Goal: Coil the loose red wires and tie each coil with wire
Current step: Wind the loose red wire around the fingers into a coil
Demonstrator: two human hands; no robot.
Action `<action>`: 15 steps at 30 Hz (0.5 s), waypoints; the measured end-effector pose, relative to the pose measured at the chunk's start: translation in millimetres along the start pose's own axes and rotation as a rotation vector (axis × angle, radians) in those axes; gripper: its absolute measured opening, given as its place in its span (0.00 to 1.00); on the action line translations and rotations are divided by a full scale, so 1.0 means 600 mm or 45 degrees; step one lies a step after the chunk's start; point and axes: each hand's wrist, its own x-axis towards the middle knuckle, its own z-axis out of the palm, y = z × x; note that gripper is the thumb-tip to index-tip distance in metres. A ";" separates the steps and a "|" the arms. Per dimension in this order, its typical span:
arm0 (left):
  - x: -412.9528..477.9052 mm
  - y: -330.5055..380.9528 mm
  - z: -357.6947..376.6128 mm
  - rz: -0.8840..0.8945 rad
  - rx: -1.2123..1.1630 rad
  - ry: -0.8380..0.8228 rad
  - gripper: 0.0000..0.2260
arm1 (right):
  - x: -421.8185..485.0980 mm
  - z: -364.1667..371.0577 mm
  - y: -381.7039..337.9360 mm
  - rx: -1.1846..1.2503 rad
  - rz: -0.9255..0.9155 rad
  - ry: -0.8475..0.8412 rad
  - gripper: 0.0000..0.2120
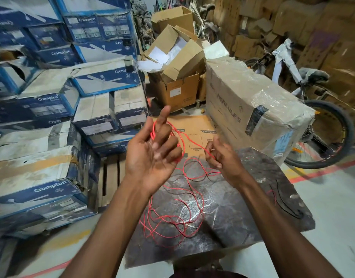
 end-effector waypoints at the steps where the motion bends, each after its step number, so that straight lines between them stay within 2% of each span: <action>1: 0.011 0.004 -0.006 0.028 0.017 0.025 0.22 | -0.001 -0.005 -0.001 0.105 0.046 -0.066 0.27; 4: 0.036 0.010 -0.022 0.063 0.004 0.067 0.22 | -0.004 -0.019 -0.013 0.312 0.101 -0.164 0.29; 7: 0.052 0.012 -0.022 0.092 -0.049 0.096 0.23 | -0.008 -0.027 -0.029 0.345 0.076 -0.168 0.30; 9: 0.059 0.011 -0.018 0.135 0.027 0.137 0.23 | -0.011 -0.029 -0.034 0.324 0.076 -0.160 0.29; 12: 0.073 0.012 -0.011 0.186 0.107 0.214 0.22 | -0.021 -0.027 -0.038 0.215 0.064 -0.172 0.25; 15: 0.088 0.025 -0.003 0.251 0.166 0.289 0.20 | -0.036 -0.018 -0.041 -0.127 -0.018 -0.215 0.19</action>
